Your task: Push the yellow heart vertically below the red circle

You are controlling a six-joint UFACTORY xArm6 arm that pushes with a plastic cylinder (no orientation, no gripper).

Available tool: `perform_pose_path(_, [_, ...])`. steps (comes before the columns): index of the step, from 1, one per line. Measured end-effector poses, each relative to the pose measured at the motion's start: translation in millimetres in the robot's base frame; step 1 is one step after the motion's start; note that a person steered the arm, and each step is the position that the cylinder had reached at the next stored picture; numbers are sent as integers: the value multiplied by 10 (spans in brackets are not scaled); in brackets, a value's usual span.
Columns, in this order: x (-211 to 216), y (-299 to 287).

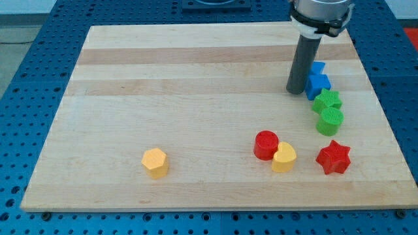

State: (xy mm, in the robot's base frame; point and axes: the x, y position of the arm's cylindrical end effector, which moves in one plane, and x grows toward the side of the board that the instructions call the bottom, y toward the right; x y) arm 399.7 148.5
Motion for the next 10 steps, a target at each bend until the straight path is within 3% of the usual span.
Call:
perform_pose_path(4, [38,50])
perform_pose_path(8, [1289,-268])
perform_pose_path(10, [1625,-491])
